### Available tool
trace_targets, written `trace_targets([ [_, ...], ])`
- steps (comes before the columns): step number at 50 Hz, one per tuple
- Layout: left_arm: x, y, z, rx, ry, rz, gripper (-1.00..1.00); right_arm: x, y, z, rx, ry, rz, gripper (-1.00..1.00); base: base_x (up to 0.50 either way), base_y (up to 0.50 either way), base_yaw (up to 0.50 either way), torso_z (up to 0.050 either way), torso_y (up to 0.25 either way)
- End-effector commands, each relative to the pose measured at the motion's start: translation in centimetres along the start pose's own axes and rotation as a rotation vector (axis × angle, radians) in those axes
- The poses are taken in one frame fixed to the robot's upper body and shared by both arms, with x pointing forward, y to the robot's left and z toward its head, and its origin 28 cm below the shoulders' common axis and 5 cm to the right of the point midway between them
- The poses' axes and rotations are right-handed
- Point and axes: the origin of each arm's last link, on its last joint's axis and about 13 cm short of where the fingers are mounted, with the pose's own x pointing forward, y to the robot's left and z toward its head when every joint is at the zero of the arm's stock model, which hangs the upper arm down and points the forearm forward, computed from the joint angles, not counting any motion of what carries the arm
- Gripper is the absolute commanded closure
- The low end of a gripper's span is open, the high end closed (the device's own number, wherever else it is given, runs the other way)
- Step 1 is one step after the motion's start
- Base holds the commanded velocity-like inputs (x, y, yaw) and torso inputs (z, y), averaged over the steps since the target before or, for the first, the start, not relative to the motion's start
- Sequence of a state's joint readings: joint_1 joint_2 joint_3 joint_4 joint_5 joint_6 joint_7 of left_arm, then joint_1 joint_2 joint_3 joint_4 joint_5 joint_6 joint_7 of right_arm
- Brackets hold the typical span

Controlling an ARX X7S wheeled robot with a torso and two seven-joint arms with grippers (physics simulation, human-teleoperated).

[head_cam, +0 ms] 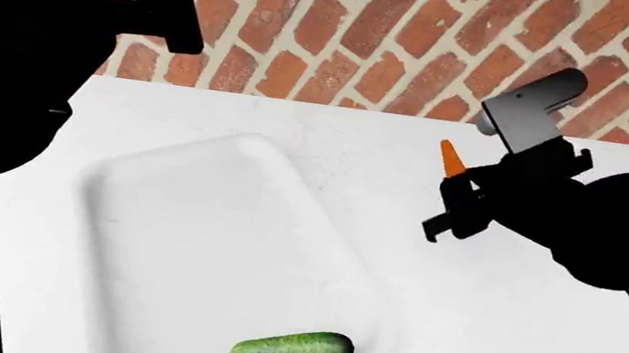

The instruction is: Place the two vegetables and bowl onto the tray for setting up a vegetable dip station.

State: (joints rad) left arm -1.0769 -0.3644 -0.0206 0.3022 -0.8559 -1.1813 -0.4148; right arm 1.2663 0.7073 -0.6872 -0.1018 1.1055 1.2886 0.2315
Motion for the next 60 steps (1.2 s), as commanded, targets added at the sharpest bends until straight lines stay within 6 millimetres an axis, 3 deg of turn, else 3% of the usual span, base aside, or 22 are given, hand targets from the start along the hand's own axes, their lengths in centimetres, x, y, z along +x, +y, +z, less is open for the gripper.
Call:
trace_targets([
  [1, -0.1, -0.1, 0.2, -0.011, -0.006, -0.005, -1.00, -3.8, 3.7, 0.1, -0.141, -0.093, 0.125, 1.00, 0.00, 0.00, 0.00, 0.000, 0.000],
  [11, 0.0, 0.0, 0.1, -0.011, -0.005, -0.002, -1.00, -5.0, 5.8, 0.7, -0.214, -0.129, 0.257, 1.00, 0.00, 0.00, 0.00, 0.000, 0.000],
  [21, 0.0, 0.0, -0.2, -0.014, 0.002, -0.001, -1.00, -3.7, 8.2, -0.5, -0.243, -0.134, 0.377, 1.00, 0.00, 0.00, 0.00, 0.000, 0.000],
  [27, 0.0, 0.1, -0.3, -0.015, 0.004, 0.003, -1.00, -3.4, 8.5, 0.2, -0.250, -0.146, 0.419, 1.00, 0.00, 0.00, 0.00, 0.000, 0.000],
  [53, 0.0, 0.2, -0.7, -0.022, 0.014, 0.005, -1.00, -3.6, 9.5, -0.2, -0.245, -0.118, 0.539, 1.00, 0.00, 0.00, 0.00, 0.000, 0.000],
  [54, 0.1, 0.2, -0.7, -0.022, 0.014, 0.005, -1.00, -3.5, 9.4, -0.2, -0.238, -0.115, 0.532, -1.00, 0.00, 0.00, 0.00, 0.000, 0.000],
  [60, 0.0, 0.2, -0.6, -0.022, 0.014, 0.005, -1.00, -3.5, 9.3, -0.2, -0.226, -0.117, 0.524, -1.00, 0.00, 0.00, 0.00, 0.000, 0.000],
])
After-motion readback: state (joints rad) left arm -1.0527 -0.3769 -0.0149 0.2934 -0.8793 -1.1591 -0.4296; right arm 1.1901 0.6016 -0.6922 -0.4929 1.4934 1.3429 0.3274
